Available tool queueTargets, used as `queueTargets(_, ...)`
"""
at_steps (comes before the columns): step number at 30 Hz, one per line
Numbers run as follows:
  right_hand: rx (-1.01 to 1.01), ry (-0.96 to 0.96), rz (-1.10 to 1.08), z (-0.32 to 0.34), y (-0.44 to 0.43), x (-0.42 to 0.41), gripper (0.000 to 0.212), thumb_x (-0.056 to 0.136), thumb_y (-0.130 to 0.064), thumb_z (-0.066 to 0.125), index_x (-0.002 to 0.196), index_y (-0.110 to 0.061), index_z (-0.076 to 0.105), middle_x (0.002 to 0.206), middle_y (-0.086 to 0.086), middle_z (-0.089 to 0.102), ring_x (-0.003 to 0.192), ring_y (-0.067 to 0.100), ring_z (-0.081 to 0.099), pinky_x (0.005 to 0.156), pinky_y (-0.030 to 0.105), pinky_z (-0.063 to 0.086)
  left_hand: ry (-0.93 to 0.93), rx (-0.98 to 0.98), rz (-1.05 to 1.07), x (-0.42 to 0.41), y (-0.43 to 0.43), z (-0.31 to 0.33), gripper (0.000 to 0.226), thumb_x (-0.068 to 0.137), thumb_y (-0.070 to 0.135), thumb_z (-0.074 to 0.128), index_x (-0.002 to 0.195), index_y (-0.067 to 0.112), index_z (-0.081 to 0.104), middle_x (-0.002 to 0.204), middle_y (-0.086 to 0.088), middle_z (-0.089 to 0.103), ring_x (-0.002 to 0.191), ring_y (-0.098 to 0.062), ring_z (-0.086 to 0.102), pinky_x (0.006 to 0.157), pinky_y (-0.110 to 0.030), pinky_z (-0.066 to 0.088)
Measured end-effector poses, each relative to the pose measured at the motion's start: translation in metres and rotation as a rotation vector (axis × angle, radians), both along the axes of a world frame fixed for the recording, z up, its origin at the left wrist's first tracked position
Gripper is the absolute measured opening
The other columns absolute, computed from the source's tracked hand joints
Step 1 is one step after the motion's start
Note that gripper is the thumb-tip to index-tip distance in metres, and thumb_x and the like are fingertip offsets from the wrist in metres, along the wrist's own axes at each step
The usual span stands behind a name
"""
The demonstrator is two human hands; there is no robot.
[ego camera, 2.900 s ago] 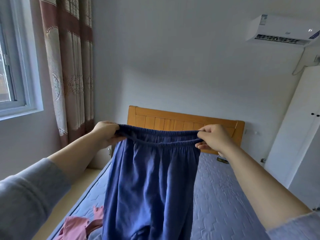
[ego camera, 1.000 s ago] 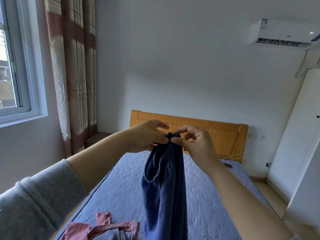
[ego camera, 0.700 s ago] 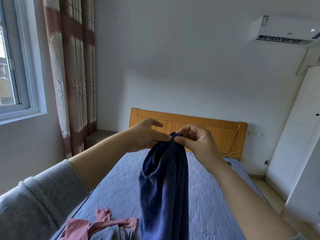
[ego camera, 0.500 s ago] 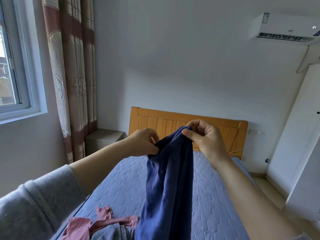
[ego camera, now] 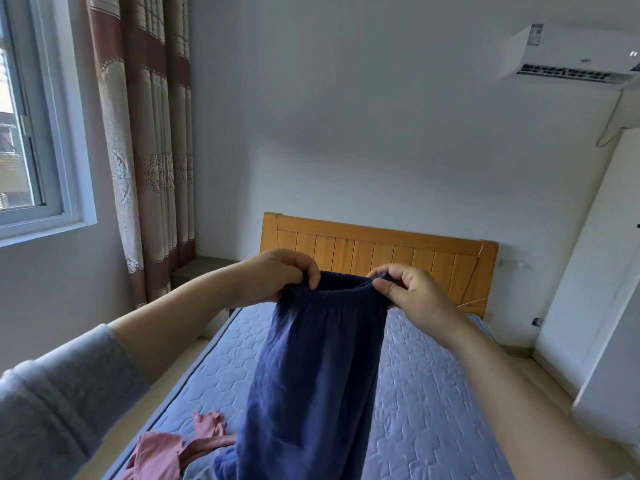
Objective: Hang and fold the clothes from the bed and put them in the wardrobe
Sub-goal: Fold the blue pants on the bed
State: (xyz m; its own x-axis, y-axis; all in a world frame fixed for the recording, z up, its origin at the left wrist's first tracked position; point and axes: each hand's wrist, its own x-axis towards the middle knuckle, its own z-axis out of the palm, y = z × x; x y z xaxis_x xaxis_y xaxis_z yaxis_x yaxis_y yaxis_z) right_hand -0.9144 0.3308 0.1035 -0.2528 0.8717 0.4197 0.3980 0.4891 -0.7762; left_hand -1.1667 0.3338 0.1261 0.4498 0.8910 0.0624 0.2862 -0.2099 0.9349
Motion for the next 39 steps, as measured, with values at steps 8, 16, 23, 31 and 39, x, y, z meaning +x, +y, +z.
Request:
queueTargets(8, -0.019, -0.004, -0.056, -0.001, 0.003, 0.002, 0.013, 0.098, -0.017, 0.055, 0.095, -0.023, 0.066, 0.088, -0.005, 0.065, 0.081, 0.007, 0.062, 0.068, 0.017, 0.053, 0.531, 0.478, 0.063, -0.001, -0.001, -0.001, 0.023, 0.067, 0.042, 0.084, 0.077, 0.026, 0.072, 0.064, 0.018, 0.063, 0.056, 0.002, 0.056, 0.051, -0.013, 0.045)
queueTargets(16, -0.028, -0.350, -0.014, 0.000, -0.004, 0.009, 0.015, 0.087, -0.030, 0.069, 0.099, -0.034, 0.062, 0.092, -0.007, 0.068, 0.086, 0.011, 0.063, 0.077, 0.028, 0.052, 0.518, 0.759, 0.159, 0.002, -0.001, 0.010, 0.029, 0.071, 0.042, 0.080, 0.067, 0.027, 0.055, 0.058, 0.018, 0.051, 0.058, -0.004, 0.044, 0.054, -0.018, 0.035)
queueTargets(23, -0.037, -0.379, 0.000, 0.001, -0.009, 0.004, 0.051, 0.081, -0.037, 0.072, 0.127, -0.036, 0.048, 0.120, -0.026, 0.055, 0.114, -0.005, 0.051, 0.096, 0.027, 0.045, 0.395, 0.740, 0.127, 0.018, -0.004, 0.015, 0.034, 0.076, 0.023, 0.078, 0.079, 0.032, 0.045, 0.067, 0.013, 0.052, 0.059, -0.003, 0.040, 0.055, -0.017, 0.034)
queueTargets(31, 0.142, -0.346, 0.041, 0.011, -0.012, -0.010, 0.021, 0.088, -0.035, 0.067, 0.087, -0.014, 0.063, 0.079, 0.004, 0.063, 0.077, 0.022, 0.058, 0.065, 0.033, 0.037, 0.361, 0.633, 0.086, 0.031, -0.010, 0.014, 0.038, 0.079, 0.022, 0.076, 0.101, 0.027, 0.046, 0.086, 0.002, 0.071, 0.070, -0.017, 0.056, 0.074, -0.033, 0.049)
queueTargets(39, 0.198, -0.245, 0.092, 0.018, -0.006, -0.004, 0.024, 0.087, -0.039, 0.067, 0.087, -0.015, 0.067, 0.083, 0.010, 0.065, 0.078, 0.026, 0.060, 0.068, 0.031, 0.041, 0.269, 0.214, 0.427, -0.025, 0.007, -0.102, 0.026, 0.080, 0.038, 0.076, 0.086, 0.016, 0.065, 0.080, -0.002, 0.070, 0.074, -0.022, 0.069, 0.073, -0.037, 0.060)
